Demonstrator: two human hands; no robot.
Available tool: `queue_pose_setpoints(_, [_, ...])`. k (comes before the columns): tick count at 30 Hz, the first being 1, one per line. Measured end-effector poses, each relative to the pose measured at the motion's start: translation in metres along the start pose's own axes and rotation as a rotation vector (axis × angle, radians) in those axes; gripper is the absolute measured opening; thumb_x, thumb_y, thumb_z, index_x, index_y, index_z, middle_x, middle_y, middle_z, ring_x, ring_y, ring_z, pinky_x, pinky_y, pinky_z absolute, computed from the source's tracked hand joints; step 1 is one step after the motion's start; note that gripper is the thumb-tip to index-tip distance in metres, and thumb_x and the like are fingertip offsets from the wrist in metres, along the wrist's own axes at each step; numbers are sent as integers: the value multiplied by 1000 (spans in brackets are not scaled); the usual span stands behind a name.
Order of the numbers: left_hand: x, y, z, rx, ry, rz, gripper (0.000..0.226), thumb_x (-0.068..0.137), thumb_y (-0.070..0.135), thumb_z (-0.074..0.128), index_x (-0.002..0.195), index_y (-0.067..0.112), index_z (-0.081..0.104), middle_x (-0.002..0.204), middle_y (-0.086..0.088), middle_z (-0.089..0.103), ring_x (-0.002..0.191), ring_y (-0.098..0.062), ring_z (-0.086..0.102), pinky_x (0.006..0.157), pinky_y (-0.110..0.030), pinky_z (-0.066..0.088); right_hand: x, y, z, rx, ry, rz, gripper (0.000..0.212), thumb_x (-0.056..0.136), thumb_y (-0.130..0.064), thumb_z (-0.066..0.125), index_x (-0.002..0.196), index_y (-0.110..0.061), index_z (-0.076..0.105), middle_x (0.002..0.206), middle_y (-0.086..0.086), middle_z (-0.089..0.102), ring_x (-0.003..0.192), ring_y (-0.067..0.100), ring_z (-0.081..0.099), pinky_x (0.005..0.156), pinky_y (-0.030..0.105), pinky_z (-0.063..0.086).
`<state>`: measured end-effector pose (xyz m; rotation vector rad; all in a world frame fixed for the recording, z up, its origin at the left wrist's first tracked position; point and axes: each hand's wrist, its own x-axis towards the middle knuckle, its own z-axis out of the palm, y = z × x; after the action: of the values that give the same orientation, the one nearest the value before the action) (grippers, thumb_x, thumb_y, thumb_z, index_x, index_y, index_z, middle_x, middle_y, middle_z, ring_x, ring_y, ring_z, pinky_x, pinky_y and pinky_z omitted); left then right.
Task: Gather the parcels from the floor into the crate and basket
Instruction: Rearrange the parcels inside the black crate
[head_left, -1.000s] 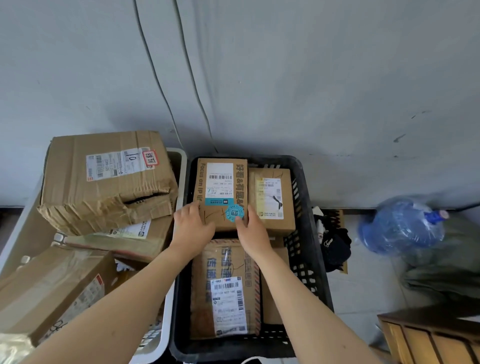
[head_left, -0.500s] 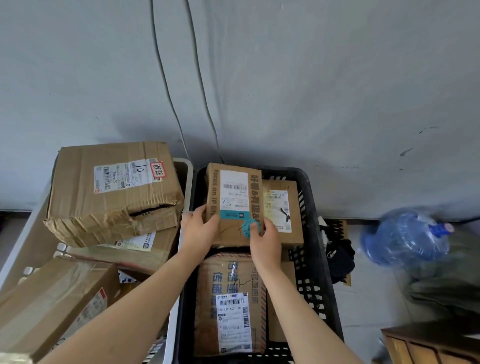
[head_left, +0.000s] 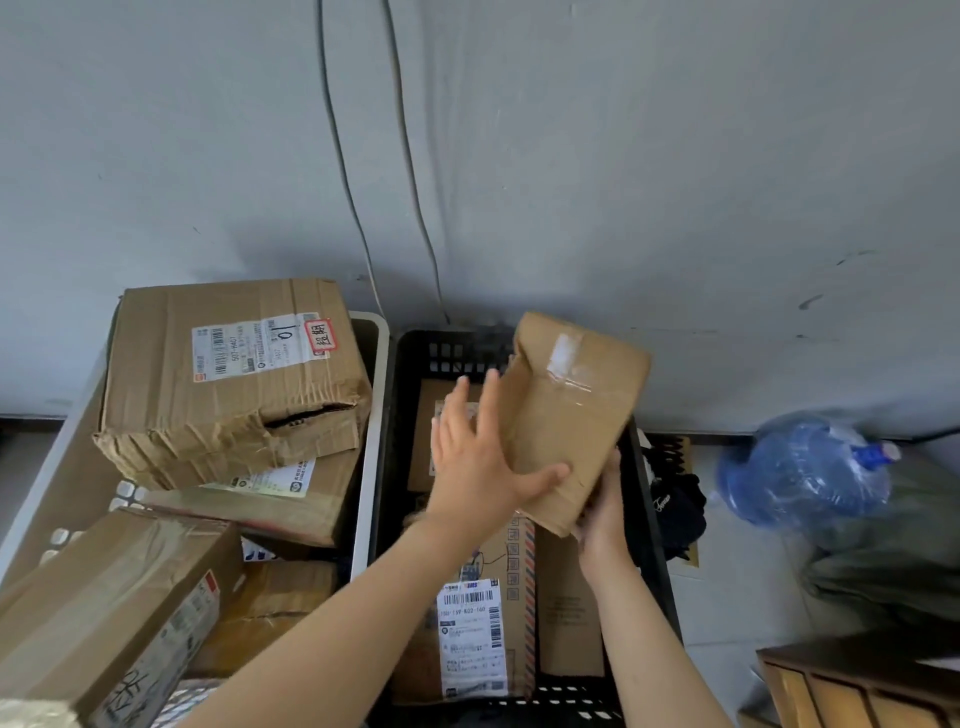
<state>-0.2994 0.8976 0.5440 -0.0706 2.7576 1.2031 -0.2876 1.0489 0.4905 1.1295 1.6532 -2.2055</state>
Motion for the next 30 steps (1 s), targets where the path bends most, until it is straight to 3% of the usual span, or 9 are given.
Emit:
queue_pose_setpoints(4, [4,-13,-16,-176,-75,-198,126,59,80,68,153,36,-4,149,-3,27,138,-20,31,111,-41,35,-9,-10,16,-129,-111,-121,79,77,-80,51,138,-31,51,132,-5,62,120,11,58,103,38,46])
queue_pose_setpoints(9, [5,-21,-32,-395,-16,-275,99,77,68,61,153,25,14,150,0,27,137,-16,33,115,-40,32,-20,-26,21,-86,-23,-252,51,88,-56,60,112,-12,52,107,1,65,95,11,64,74,25,49])
queue_pose_setpoints(11, [9,-27,-37,-508,-18,-303,84,86,67,51,149,15,30,146,-3,34,133,-17,38,114,-36,31,-25,-36,14,-46,-20,-261,57,85,-59,61,105,-6,57,102,8,70,93,20,69,77,36,53])
queue_pose_setpoints(13, [13,-32,-40,-587,-76,-309,91,80,80,43,133,6,49,135,-13,49,125,-25,49,110,-41,36,-30,-46,5,-8,-94,-202,51,84,-54,60,109,-10,67,106,10,74,98,27,70,85,45,54])
queue_pose_setpoints(16, [8,-33,-37,-638,-229,-317,93,73,88,36,123,14,61,119,-1,66,115,-17,59,104,-40,41,-38,-56,-5,-34,-128,-216,39,88,-43,61,104,-8,67,103,10,75,95,30,70,88,47,53])
queue_pose_setpoints(22, [-14,-19,-13,-644,-367,-362,85,73,93,30,139,41,43,134,9,58,127,-15,51,111,-51,34,-50,-67,-30,-162,-142,-350,52,82,-51,66,107,-7,52,90,3,73,79,19,72,71,32,57])
queue_pose_setpoints(25, [-32,-9,-8,-669,-321,-387,57,91,73,32,132,34,39,127,12,52,120,-9,46,106,-34,30,-51,-70,-53,-222,-214,-272,70,75,-61,73,118,-9,56,104,9,73,93,28,71,83,46,56])
queue_pose_setpoints(27, [-44,-16,0,-618,-306,-468,49,96,62,34,132,29,36,119,8,51,110,-13,47,94,-31,32,-55,-63,-64,-331,-271,-170,59,87,-59,62,123,-13,60,114,11,71,106,32,68,97,55,49])
queue_pose_setpoints(30, [-58,-35,11,-518,-303,-510,45,96,57,40,119,19,47,115,0,59,103,-16,55,80,-32,40,-65,-46,-64,-522,-214,-113,38,102,-50,37,114,-27,65,104,-2,75,102,17,70,97,45,51])
